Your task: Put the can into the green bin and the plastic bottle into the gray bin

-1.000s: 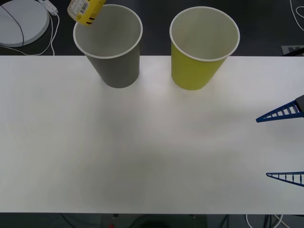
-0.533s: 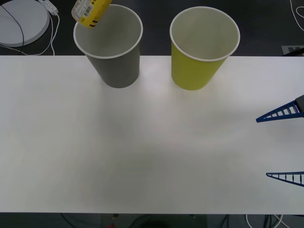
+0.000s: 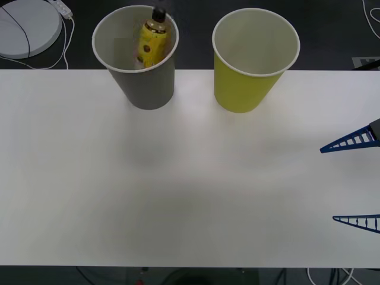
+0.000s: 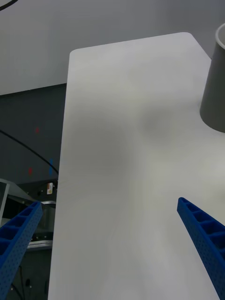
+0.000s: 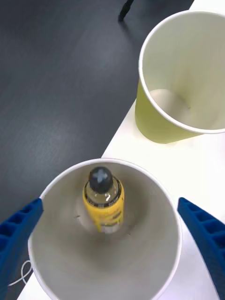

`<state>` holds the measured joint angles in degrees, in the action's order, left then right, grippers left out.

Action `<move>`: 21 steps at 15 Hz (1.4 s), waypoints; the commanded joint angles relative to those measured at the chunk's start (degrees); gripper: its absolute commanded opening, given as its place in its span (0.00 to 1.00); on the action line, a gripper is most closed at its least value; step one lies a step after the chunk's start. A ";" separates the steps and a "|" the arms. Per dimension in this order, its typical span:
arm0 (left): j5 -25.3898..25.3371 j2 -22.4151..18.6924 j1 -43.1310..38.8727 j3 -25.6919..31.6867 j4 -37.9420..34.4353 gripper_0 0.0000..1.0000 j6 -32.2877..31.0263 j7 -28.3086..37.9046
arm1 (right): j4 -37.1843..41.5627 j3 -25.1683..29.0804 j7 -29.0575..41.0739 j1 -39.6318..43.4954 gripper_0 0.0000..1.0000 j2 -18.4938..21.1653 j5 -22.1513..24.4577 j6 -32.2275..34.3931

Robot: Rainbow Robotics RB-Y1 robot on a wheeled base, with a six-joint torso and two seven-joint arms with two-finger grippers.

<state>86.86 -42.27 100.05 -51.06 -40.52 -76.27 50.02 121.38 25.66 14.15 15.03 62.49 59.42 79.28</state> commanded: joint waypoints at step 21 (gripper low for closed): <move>-28.24 -31.03 -15.06 -8.70 -30.32 1.00 5.96 -9.50 | 0.00 0.00 0.00 0.00 1.00 0.00 0.00 0.00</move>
<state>59.54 -71.92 85.88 -59.77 -69.83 -70.32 41.71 121.38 25.66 14.15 15.03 62.49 59.42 79.28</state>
